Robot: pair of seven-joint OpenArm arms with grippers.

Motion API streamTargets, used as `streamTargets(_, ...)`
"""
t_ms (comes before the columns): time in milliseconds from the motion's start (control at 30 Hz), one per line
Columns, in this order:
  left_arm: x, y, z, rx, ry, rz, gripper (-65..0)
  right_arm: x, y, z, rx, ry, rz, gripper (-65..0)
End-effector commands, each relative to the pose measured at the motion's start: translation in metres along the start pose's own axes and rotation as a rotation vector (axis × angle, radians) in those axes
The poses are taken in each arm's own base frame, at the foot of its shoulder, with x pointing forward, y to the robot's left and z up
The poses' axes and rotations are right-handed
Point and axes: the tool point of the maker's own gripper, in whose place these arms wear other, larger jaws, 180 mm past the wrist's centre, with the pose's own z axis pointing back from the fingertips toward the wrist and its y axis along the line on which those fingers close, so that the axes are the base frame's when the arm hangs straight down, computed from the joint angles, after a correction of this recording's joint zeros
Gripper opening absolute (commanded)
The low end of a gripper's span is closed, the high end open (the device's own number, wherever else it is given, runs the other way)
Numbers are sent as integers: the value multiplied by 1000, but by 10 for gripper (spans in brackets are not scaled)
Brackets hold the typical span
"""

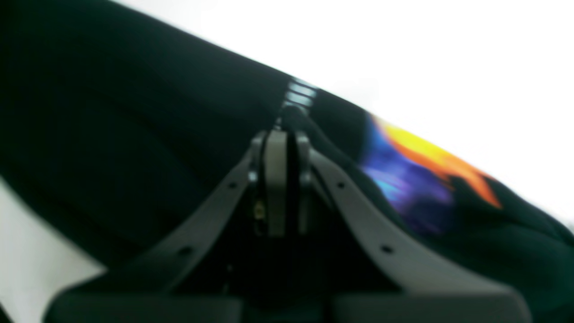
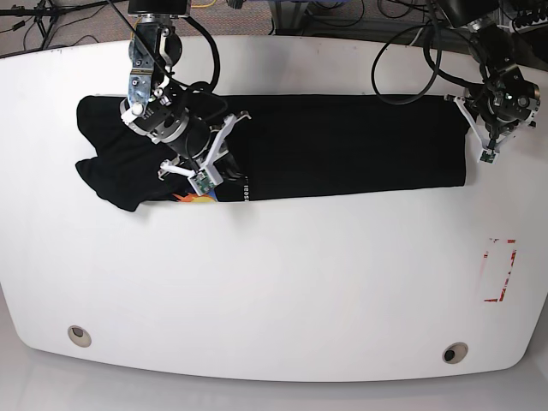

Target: Fold the T-shirt properly

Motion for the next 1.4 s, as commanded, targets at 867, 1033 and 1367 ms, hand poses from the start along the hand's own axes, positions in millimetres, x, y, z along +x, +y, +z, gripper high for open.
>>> streamTargets(867, 1, 5, 3, 16, 2, -11, -396, 45, 10, 15, -1, -116, 89, -228)
streamTargets(1033, 4, 5, 5, 20, -6, -12, -396, 46, -15, 42, -107, -135, 81, -228)
streamTargets(1367, 17, 4, 14, 37, -50, -15, -396, 10, -70, 65, -260, -77, -28, -415)
